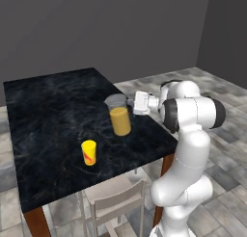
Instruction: Place the pitcher and cup on the dining counter for serving.
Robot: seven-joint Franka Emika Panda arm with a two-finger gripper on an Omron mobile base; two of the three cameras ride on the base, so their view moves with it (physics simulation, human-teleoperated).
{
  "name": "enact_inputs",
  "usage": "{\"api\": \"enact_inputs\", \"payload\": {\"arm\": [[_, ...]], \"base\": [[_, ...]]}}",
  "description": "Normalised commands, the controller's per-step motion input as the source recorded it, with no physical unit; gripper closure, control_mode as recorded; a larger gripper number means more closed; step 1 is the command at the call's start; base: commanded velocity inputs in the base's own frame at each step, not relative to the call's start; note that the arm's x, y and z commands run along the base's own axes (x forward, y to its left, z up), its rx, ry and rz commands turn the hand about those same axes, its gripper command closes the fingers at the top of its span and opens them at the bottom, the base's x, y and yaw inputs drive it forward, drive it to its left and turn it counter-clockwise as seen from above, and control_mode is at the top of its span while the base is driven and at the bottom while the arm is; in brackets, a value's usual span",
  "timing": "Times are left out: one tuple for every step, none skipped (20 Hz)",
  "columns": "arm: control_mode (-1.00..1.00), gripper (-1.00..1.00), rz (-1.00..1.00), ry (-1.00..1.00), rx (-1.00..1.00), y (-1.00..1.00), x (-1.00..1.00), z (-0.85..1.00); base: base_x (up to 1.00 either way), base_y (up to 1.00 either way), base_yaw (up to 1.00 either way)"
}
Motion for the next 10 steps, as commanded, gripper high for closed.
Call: {"api": "enact_inputs", "payload": {"arm": [[-1.00, 1.00, 0.00, 0.00, 0.00, -0.19, -0.06, -0.29], [-1.00, 1.00, 0.00, 0.00, 0.00, -0.27, -0.10, -0.32], [-1.00, 1.00, 0.00, 0.00, 0.00, -0.32, -0.11, -0.33], [-1.00, 1.00, 0.00, 0.00, 0.00, -0.33, -0.12, -0.29], [-1.00, 1.00, 0.00, 0.00, 0.00, -0.26, -0.08, -0.23], [-1.00, 1.00, 0.00, 0.00, 0.00, -0.11, 0.00, 0.00], [-1.00, 1.00, 0.00, 0.00, 0.00, 0.00, 0.00, 0.00], [-1.00, 1.00, 0.00, 0.00, 0.00, 0.00, 0.00, 0.00], [-1.00, -1.00, 0.00, 0.00, 0.00, 0.00, 0.00, 0.00], [-1.00, -1.00, 0.00, 0.00, 0.00, 0.00, 0.00, 0.00]], "base": [[0.00, 0.00, 0.00], [0.00, 0.00, 0.00], [0.00, 0.00, 0.00], [0.00, 0.00, 0.00], [0.00, 0.00, 0.00], [0.00, 0.00, 0.00], [0.00, 0.00, 0.00], [0.00, 0.00, 0.00], [0.00, 0.00, 0.00], [0.00, 0.00, 0.00]]}}
